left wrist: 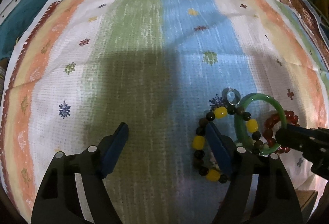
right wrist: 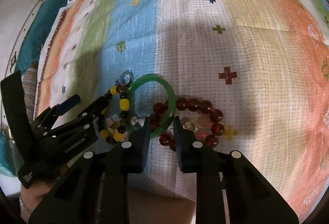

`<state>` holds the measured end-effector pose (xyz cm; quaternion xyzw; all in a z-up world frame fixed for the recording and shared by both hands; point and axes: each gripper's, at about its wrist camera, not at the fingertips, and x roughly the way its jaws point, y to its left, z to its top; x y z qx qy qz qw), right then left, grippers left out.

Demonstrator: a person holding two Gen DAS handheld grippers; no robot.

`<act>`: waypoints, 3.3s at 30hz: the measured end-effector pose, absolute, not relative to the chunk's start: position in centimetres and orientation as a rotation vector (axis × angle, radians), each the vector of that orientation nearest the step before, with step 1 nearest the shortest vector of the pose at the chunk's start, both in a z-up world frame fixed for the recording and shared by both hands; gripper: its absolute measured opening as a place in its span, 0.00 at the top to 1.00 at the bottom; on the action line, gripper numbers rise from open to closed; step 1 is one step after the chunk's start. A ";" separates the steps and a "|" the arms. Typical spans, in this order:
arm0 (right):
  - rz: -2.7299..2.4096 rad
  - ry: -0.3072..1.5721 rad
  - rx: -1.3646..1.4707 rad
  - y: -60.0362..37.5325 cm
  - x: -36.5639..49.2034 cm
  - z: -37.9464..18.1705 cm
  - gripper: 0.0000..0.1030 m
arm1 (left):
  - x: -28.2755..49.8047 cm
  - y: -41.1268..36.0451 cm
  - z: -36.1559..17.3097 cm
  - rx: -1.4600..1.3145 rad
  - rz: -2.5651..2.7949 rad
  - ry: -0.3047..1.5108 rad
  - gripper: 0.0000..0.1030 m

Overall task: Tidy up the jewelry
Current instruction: 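Close right tool on the green jade bangle while left tool grasps the yellow-black bracelet, then lift both held bracelets and carry them over the silver tin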

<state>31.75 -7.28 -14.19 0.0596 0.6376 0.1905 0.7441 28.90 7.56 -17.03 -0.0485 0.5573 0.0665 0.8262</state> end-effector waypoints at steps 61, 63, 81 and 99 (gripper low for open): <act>0.366 1.027 -0.118 -8.7 24.7 -4.0 0.91 | 21.5 1.5 -2.7 -0.102 -0.004 0.916 0.89; 0.371 1.023 -0.115 -8.8 24.3 -3.7 0.91 | 20.9 1.6 -2.3 -0.100 0.019 0.904 0.89; 0.380 0.973 -0.107 -10.1 20.9 -1.6 0.91 | 16.6 0.6 0.0 -0.114 -0.016 0.850 0.89; 0.405 0.945 -0.096 -10.9 17.0 -0.4 0.91 | 13.2 0.5 0.5 -0.108 -0.025 0.829 0.89</act>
